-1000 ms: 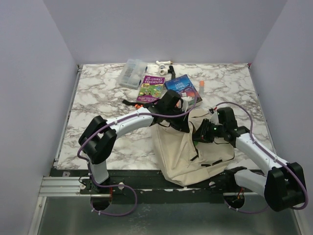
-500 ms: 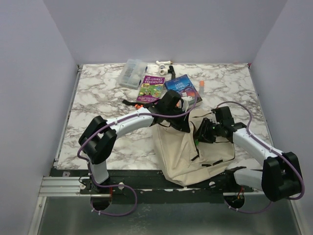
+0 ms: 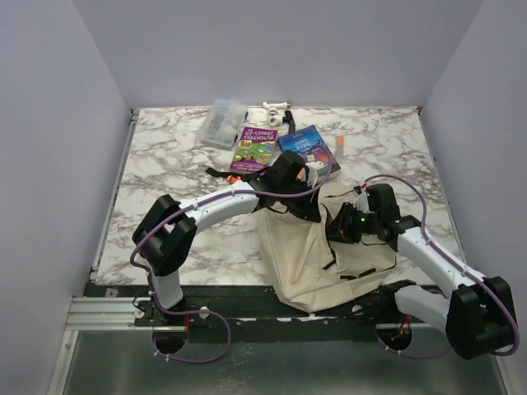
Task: Pack the student bag
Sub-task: Place the stationery in the student bag.
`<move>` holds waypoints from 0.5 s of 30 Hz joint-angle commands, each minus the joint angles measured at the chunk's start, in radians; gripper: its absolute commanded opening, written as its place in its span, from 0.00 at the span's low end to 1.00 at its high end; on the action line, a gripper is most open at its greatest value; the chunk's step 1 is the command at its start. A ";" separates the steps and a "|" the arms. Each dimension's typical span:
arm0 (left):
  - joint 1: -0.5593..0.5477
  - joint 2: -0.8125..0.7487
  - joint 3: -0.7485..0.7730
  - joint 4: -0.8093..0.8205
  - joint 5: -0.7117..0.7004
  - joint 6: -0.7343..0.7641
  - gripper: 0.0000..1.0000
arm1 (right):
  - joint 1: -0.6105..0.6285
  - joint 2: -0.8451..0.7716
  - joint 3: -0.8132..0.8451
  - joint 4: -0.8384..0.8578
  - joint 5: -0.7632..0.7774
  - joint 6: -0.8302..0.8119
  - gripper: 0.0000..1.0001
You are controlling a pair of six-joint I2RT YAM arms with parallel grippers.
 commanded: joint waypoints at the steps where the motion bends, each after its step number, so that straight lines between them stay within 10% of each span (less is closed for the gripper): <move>1: -0.005 0.011 0.033 0.060 0.035 -0.009 0.00 | 0.007 -0.022 -0.053 0.145 -0.223 0.118 0.27; 4: -0.008 0.017 0.034 0.057 0.037 -0.016 0.00 | 0.007 0.035 -0.078 0.239 -0.290 0.163 0.29; 9: -0.007 0.012 0.023 0.049 0.024 -0.046 0.00 | 0.005 -0.021 0.128 -0.096 0.156 0.000 0.39; 15: -0.006 0.004 0.010 0.023 0.009 -0.049 0.32 | 0.005 -0.023 0.291 -0.262 0.494 -0.091 0.50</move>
